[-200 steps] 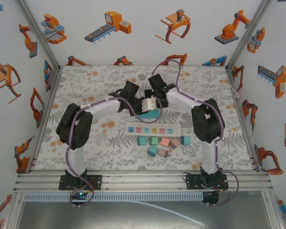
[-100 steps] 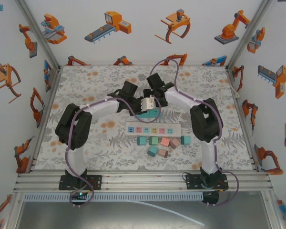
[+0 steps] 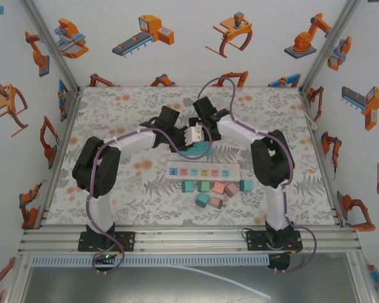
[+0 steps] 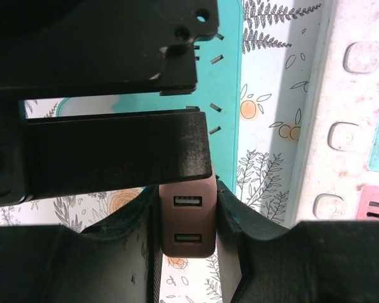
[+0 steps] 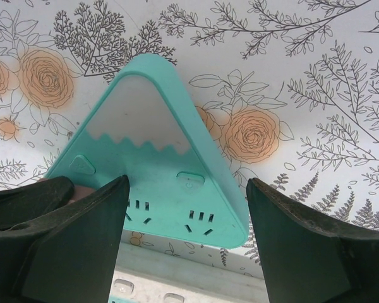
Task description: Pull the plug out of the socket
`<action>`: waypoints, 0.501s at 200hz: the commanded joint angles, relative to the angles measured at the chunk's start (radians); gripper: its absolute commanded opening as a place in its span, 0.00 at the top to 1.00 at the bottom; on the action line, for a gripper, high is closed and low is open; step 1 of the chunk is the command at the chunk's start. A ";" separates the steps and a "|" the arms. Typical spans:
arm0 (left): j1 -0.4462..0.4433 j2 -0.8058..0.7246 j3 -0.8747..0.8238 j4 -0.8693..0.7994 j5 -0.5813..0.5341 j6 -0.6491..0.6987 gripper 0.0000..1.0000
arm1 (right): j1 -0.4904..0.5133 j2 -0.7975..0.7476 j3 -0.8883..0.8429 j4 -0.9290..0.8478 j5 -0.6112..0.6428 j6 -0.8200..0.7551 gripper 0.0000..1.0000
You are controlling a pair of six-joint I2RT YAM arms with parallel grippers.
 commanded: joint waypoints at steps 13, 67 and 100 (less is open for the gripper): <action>0.011 -0.123 0.051 0.046 0.088 -0.056 0.87 | -0.002 0.144 -0.074 -0.142 0.179 -0.045 0.32; 0.008 -0.132 0.059 -0.105 -0.056 0.060 0.87 | -0.002 0.148 -0.063 -0.150 0.188 -0.040 0.32; 0.013 -0.176 0.019 -0.107 -0.052 0.045 0.87 | -0.002 0.119 -0.043 -0.149 0.144 -0.028 0.31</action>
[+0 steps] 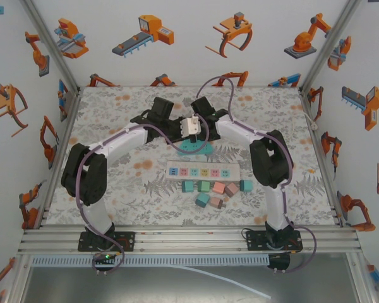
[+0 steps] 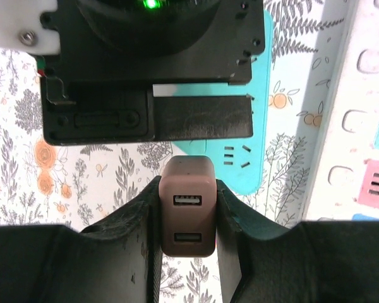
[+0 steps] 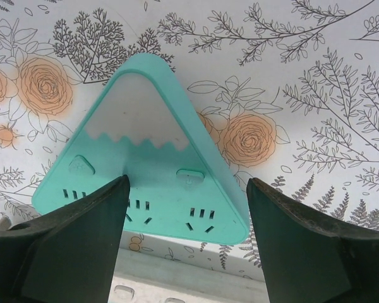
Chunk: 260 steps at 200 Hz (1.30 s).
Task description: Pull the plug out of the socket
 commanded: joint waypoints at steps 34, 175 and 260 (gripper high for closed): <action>0.000 -0.169 -0.090 0.009 0.046 -0.077 0.86 | -0.011 0.040 -0.004 -0.139 -0.006 -0.007 0.30; -0.189 -0.843 -0.705 0.254 -0.317 -1.805 0.83 | -0.085 -0.535 -0.299 0.191 -0.106 0.137 0.29; -0.294 -0.600 -0.951 0.662 -0.177 -2.085 0.82 | -0.097 -0.603 -0.398 0.171 -0.119 0.142 0.29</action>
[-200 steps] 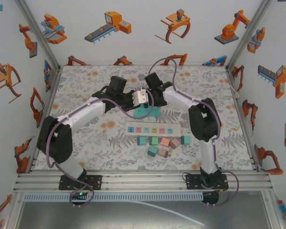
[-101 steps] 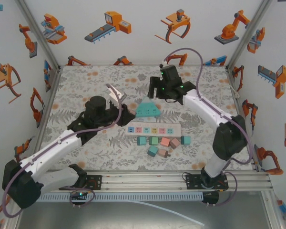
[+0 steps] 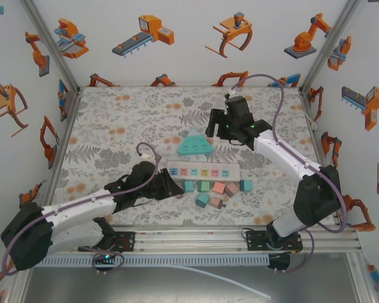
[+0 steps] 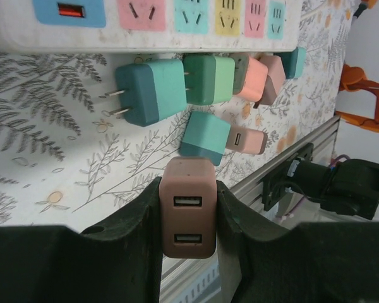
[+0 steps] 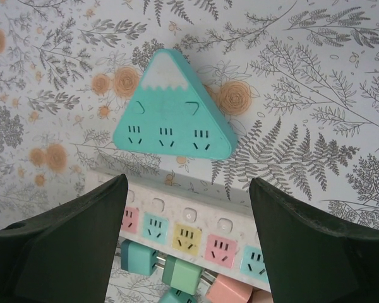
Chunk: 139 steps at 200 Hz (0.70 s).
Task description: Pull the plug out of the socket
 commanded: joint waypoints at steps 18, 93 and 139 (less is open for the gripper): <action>-0.005 0.176 -0.031 0.308 0.097 -0.104 0.82 | -0.005 -0.051 -0.003 -0.016 0.015 0.015 0.29; -0.034 0.357 -0.054 0.449 0.101 -0.099 0.77 | -0.005 -0.128 -0.047 -0.049 0.078 0.013 0.29; -0.036 0.310 -0.059 0.370 0.066 -0.080 0.61 | -0.005 -0.146 -0.045 -0.052 0.087 0.011 0.29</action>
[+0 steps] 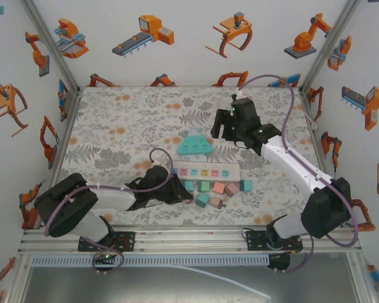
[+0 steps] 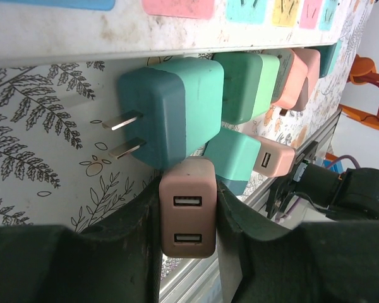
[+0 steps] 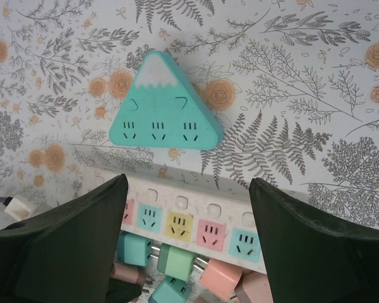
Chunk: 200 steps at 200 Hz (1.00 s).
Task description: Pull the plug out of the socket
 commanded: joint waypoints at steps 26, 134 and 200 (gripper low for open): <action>-0.015 -0.104 -0.013 -0.096 -0.058 0.016 0.54 | -0.005 -0.049 -0.010 -0.011 0.035 0.014 0.29; -0.022 -0.550 0.218 -0.813 -0.524 0.336 0.03 | -0.047 -0.119 -0.031 0.001 0.158 -0.099 0.26; 0.437 -0.546 0.264 -0.714 -0.696 0.806 0.03 | -0.344 -0.111 -0.208 0.130 0.177 -0.154 0.09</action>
